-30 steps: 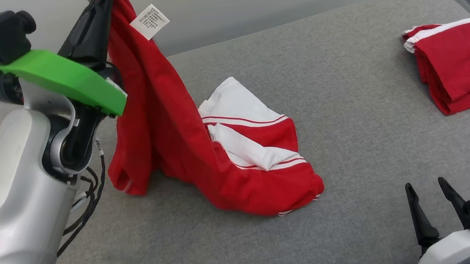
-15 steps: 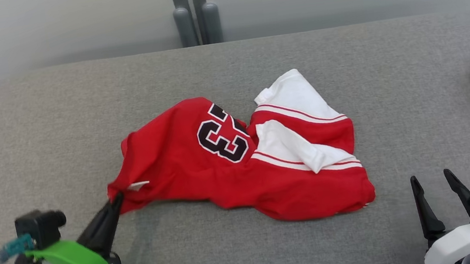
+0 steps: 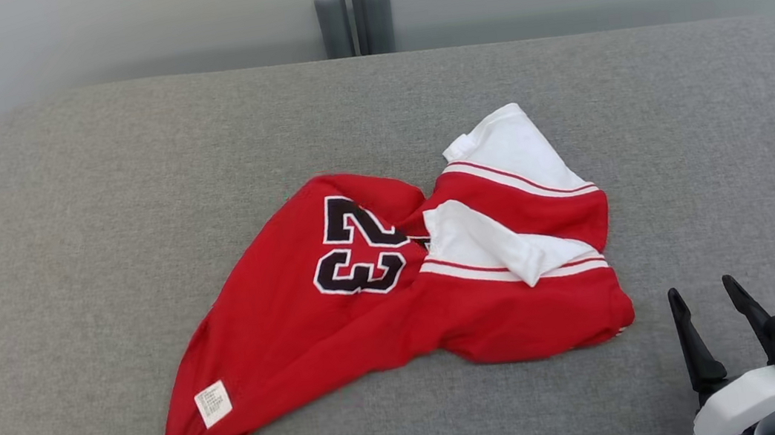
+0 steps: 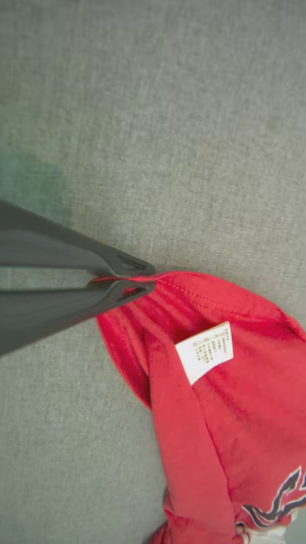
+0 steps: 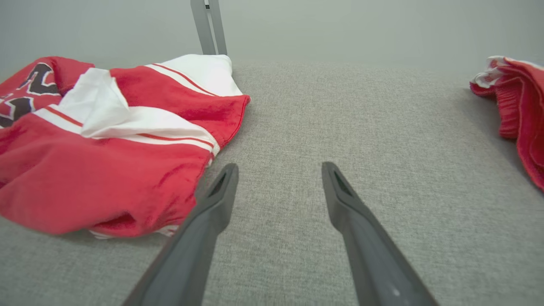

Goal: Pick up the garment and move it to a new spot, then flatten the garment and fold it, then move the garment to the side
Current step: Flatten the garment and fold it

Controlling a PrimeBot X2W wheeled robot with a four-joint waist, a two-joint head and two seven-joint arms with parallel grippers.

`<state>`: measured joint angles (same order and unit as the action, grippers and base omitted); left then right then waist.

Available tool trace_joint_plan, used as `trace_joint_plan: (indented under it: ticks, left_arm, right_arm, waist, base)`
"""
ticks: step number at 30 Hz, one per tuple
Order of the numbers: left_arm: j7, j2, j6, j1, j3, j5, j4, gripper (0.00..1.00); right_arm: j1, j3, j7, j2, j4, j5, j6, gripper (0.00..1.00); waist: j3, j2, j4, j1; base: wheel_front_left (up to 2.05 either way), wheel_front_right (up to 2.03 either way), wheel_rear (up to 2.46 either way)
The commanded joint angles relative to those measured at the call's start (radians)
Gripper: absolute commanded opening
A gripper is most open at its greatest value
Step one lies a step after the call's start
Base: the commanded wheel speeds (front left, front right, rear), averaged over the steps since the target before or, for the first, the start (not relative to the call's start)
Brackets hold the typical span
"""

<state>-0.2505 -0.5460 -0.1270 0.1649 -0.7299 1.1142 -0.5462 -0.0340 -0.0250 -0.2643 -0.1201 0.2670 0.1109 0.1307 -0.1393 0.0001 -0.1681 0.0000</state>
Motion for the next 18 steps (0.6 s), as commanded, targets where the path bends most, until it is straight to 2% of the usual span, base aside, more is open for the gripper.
trace_joint_plan:
  ticks: [1,4,6,8,9,11,13,15,18]
  left_arm:
    - [0.004,-0.015,-0.002,-0.021,0.007,0.008,-0.013,1.00]
    - [0.029,-0.049,0.022,-0.057,0.028,0.045,-0.030,1.00]
    - [0.031,-0.084,0.061,-0.073,0.052,0.058,-0.014,1.00]
    - [0.028,-0.127,0.133,-0.090,0.087,0.071,0.022,1.00]
    - [0.022,-0.166,0.177,-0.093,0.095,0.042,0.064,1.00]
    - [0.006,-0.209,0.251,-0.075,0.130,0.010,0.165,1.00]
    - [0.000,-0.243,0.301,-0.064,0.143,-0.035,0.294,1.00]
    - [0.013,-0.281,0.343,-0.029,0.129,-0.097,0.431,1.00]
    - [0.081,-0.271,0.364,0.061,0.067,-0.189,0.589,1.00]
  right_arm:
    - [0.007,-0.001,0.000,0.000,0.000,0.001,0.000,1.00]
    - [0.010,-0.002,0.000,0.003,-0.002,0.003,0.000,1.00]
    - [0.010,-0.004,0.000,0.007,-0.006,0.003,0.000,1.00]
    - [0.009,-0.002,0.000,0.012,-0.011,0.003,0.000,1.00]
    - [0.010,-0.001,0.000,0.014,-0.014,0.005,0.000,1.00]
    - [0.007,0.001,0.000,0.019,-0.018,0.007,0.000,1.00]
    - [0.005,0.006,0.000,0.025,-0.023,0.006,0.000,1.00]
    - [0.004,0.010,0.000,0.028,-0.025,0.005,0.000,1.00]
    - [0.018,0.020,0.000,0.033,-0.026,0.004,0.000,1.00]
  waist:
    - [-0.001,-0.0001,0.021,0.0000]
    - [-0.005,-0.0001,0.053,0.0000]
    - [-0.007,-0.0001,0.076,0.0000]
    - [-0.007,-0.0001,0.102,0.0000]
    - [-0.010,-0.0001,0.118,0.0000]
    - [-0.011,-0.0001,0.141,0.0000]
    - [-0.012,-0.0001,0.168,0.0000]
    - [-0.015,-0.0001,0.194,0.0000]
    - [-0.023,-0.0001,0.238,0.0000]
  base:
    - [0.00,0.00,0.00]
    - [0.00,0.00,0.00]
    - [0.00,0.00,0.00]
    - [0.00,0.00,0.00]
    - [0.00,0.00,0.00]
    - [0.00,0.00,0.00]
    - [0.00,0.00,0.00]
    - [0.00,0.00,0.00]
    - [0.00,0.00,0.00]
